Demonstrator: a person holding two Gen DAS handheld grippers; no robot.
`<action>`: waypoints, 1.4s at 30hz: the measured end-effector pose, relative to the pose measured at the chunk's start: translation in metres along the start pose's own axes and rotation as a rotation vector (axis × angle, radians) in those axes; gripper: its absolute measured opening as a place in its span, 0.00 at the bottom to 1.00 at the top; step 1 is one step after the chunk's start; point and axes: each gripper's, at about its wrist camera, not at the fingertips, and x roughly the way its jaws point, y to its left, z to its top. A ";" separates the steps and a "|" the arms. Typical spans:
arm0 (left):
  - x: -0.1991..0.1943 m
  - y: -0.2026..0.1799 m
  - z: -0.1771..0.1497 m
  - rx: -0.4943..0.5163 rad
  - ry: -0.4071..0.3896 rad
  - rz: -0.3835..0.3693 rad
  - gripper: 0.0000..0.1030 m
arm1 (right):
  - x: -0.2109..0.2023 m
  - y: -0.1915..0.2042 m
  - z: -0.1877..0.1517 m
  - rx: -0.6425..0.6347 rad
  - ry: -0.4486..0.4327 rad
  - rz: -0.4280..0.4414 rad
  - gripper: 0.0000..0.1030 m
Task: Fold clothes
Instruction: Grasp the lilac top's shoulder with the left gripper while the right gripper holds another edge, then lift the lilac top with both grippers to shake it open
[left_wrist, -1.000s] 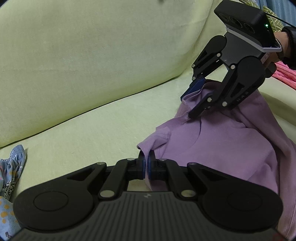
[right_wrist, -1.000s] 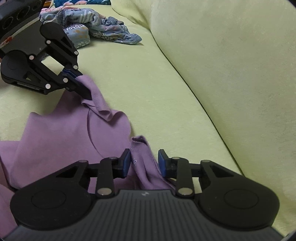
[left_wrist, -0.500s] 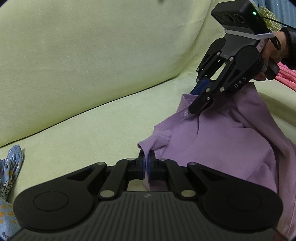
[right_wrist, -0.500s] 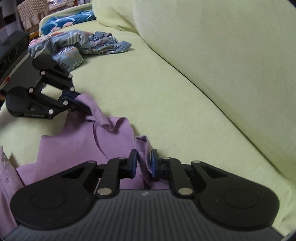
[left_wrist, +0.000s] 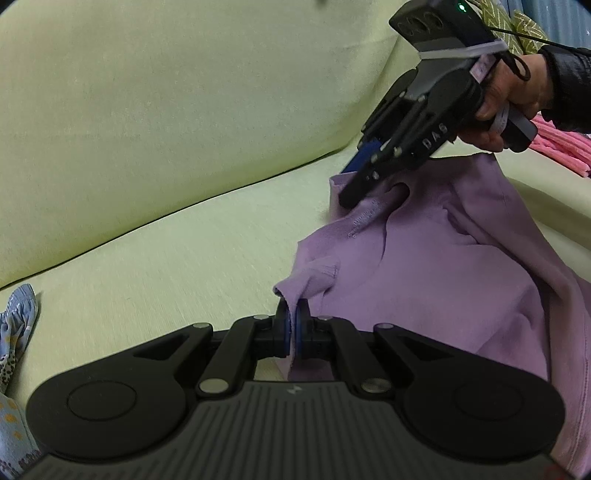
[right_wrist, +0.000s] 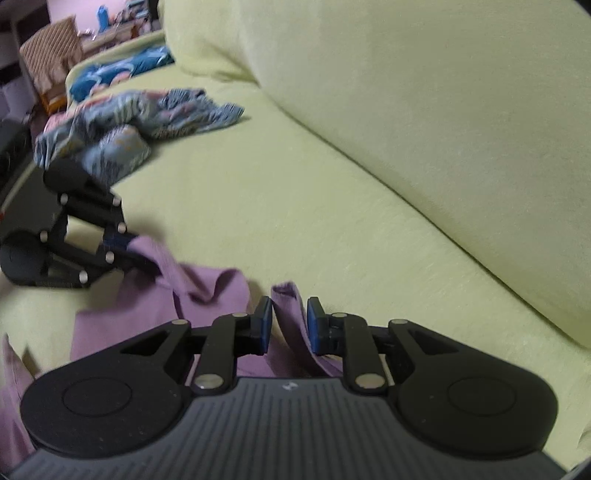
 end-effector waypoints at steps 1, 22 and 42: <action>0.000 0.000 0.000 -0.001 0.000 0.001 0.00 | 0.002 0.000 -0.001 -0.003 0.006 -0.007 0.16; -0.190 -0.024 0.096 -0.032 -0.356 0.241 0.00 | -0.290 0.095 -0.042 0.241 -0.745 -0.401 0.02; -0.469 -0.142 0.174 0.136 -0.762 0.339 0.00 | -0.542 0.285 -0.110 0.132 -1.230 -0.499 0.02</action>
